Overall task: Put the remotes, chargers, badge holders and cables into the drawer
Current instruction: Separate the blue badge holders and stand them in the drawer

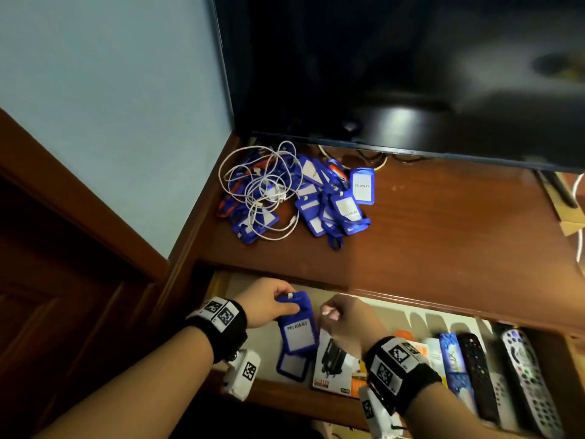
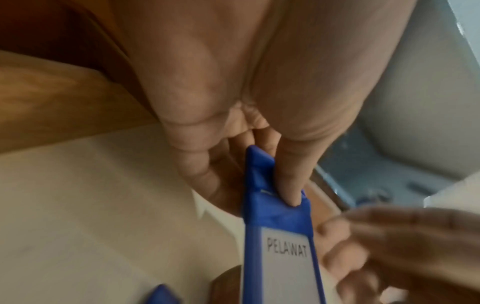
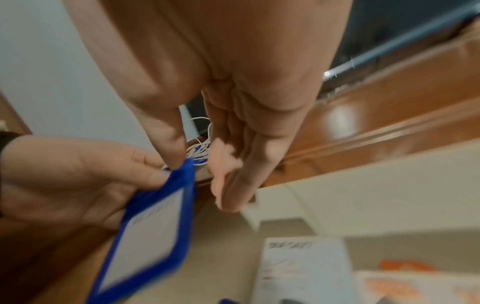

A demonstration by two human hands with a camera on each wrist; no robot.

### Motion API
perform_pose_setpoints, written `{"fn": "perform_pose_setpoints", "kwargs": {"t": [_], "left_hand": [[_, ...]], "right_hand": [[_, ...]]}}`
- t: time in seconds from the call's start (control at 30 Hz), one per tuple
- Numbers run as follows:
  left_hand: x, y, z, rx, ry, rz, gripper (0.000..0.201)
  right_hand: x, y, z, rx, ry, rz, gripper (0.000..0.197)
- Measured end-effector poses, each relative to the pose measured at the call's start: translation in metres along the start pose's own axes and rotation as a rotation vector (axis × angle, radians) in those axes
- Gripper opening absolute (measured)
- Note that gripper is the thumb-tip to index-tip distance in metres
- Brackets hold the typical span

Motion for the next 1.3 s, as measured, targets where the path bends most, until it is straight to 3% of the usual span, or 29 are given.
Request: {"fn": "perform_pose_setpoints", "kwargs": {"t": [0.17,0.33,0.5,0.7,0.83,0.97,1.13,1.3], "left_hand": [[0.02,0.022,0.018,0.488,-0.047,0.168,0.012],[0.039,0.047,0.037,0.659,-0.109,0.234,0.015],[0.047,0.058,0.047,0.78,-0.132,0.149,0.029],[0.048,0.059,0.048,0.836,-0.113,0.076,0.031],[0.049,0.065,0.049,0.91,-0.079,0.072,0.033],[0.043,0.064,0.041,0.909,-0.074,0.081,0.039],[0.022,0.05,0.026,0.819,-0.026,0.008,0.044],[-0.005,0.021,0.0,0.608,-0.013,-0.113,0.028]], "right_hand": [[0.009,-0.032,-0.011,-0.129,-0.011,-0.122,0.013],[0.028,-0.056,-0.022,-0.191,-0.101,-0.277,0.009],[0.054,-0.059,-0.036,-0.314,-0.031,-0.122,0.036],[0.066,-0.057,-0.033,-0.243,-0.012,-0.192,0.021],[0.078,-0.062,-0.021,-0.204,0.025,-0.182,0.034],[0.092,-0.073,0.001,-0.106,0.029,-0.268,0.042],[0.121,-0.095,0.026,-0.087,0.006,-0.378,0.035],[0.164,-0.121,0.034,-0.163,0.088,-0.367,0.048]]}}
Point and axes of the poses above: each hand's wrist, its own x-axis towards the middle knuckle, its own y-axis out of the palm, z = x × y, the point moved 2 cm from there along x, towards the middle knuckle
